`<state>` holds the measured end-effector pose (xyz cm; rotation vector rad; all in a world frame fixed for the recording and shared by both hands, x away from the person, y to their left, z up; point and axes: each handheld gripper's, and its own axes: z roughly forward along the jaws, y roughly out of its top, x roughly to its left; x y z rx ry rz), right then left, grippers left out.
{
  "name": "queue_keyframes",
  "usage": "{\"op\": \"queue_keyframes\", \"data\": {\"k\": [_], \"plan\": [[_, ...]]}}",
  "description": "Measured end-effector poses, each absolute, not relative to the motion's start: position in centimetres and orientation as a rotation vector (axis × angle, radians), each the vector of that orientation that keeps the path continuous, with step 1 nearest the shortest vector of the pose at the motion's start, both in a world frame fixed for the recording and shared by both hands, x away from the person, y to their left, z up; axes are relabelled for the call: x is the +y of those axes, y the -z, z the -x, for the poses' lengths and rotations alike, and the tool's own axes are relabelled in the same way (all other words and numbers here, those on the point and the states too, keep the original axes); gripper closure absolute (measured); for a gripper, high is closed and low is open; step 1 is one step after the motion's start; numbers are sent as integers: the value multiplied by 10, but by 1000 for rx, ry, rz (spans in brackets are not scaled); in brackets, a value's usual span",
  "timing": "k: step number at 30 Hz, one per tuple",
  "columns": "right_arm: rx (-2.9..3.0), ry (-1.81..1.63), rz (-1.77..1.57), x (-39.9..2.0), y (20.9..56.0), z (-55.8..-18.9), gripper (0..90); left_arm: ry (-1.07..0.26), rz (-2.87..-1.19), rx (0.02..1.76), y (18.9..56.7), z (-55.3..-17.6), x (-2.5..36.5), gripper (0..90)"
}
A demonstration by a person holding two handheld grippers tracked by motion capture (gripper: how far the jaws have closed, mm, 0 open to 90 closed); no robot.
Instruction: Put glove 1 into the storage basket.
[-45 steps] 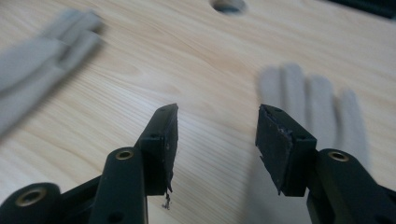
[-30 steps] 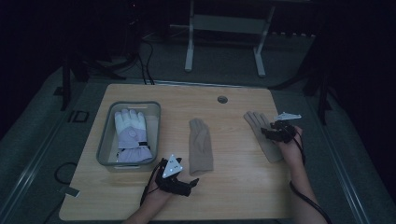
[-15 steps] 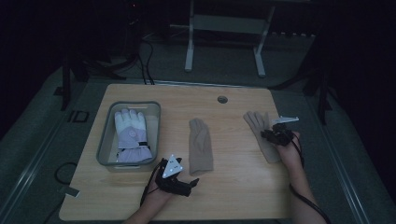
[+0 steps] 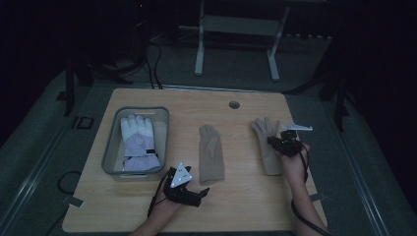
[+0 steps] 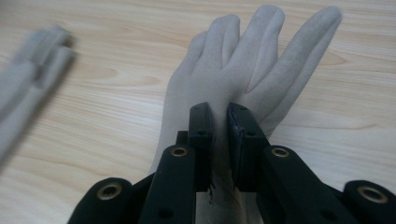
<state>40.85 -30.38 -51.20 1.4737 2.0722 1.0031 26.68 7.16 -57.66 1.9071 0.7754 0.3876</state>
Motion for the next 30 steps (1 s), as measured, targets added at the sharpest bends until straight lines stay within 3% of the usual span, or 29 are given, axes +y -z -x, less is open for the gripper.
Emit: {"op": "queue_keyframes", "data": {"k": [4, 16, 23, 27, 30], "plan": [[2067, -1010, -1463, -291, 509, -394, 803, -390, -1910, 773, 577, -267, 71, 4], [2099, -846, -1563, -278, 547, -385, 783, -394, -1911, 772, 577, -267, 71, 4], [2162, -919, -1568, -274, 541, -383, 621, -391, -1914, 767, 577, -267, 71, 4], [2209, -970, -1422, -276, 531, -380, 511, -393, -1915, 764, 577, -267, 71, 4], [2258, -951, -1223, -279, 528, -378, 482, -388, -1914, 767, 577, -267, 71, 4]]}}
